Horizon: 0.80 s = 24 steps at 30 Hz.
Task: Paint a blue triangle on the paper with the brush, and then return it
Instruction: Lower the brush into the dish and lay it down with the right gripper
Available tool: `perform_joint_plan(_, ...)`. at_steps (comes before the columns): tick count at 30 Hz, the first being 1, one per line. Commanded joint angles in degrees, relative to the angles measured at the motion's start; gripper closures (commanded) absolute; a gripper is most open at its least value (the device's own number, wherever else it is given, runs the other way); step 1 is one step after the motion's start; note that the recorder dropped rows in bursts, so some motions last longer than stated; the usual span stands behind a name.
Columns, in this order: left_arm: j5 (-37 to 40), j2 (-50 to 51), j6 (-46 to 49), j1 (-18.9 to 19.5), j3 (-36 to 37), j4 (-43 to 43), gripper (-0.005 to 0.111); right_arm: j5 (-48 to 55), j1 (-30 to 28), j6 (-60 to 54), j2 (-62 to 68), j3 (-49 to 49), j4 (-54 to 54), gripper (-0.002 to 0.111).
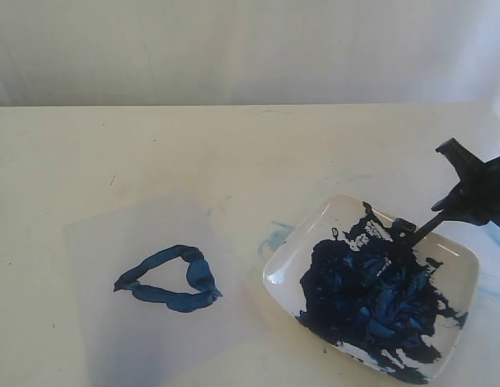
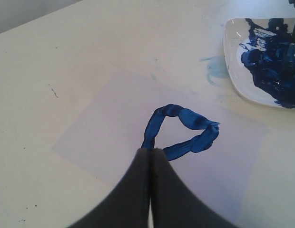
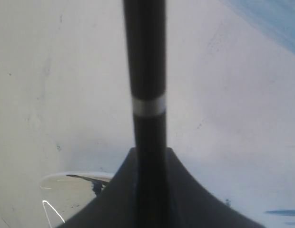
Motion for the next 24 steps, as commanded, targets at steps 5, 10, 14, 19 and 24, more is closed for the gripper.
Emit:
perform_joint_plan(5, 0.6, -0.4, 0.1, -0.4, 0.4, -1.4, 0.107, -1.5, -0.6, 0.5, 0.9, 0.1, -2.1, 0.108)
perform_joint_plan(10, 0.6, -0.4, 0.1, -0.4, 0.4, -1.4, 0.107, -1.4, -0.6, 0.5, 2.4, 0.1, -2.0, 0.108)
perform_joint_plan(14, 0.4, -0.4, 0.1, -0.4, 0.4, -1.4, 0.107, -2.1, -0.6, 0.5, 2.4, 0.1, -2.0, 0.102)
perform_joint_plan(19, 0.4, -0.4, 0.6, -0.4, 0.4, -1.4, 0.107, -2.9, -0.6, 0.4, 2.4, 0.1, -2.0, 0.080)
perform_joint_plan(24, 0.4, -0.4, 1.0, -0.4, 0.4, -1.4, 0.107, -3.1, -0.6, 0.4, 2.4, 0.1, -2.1, 0.055)
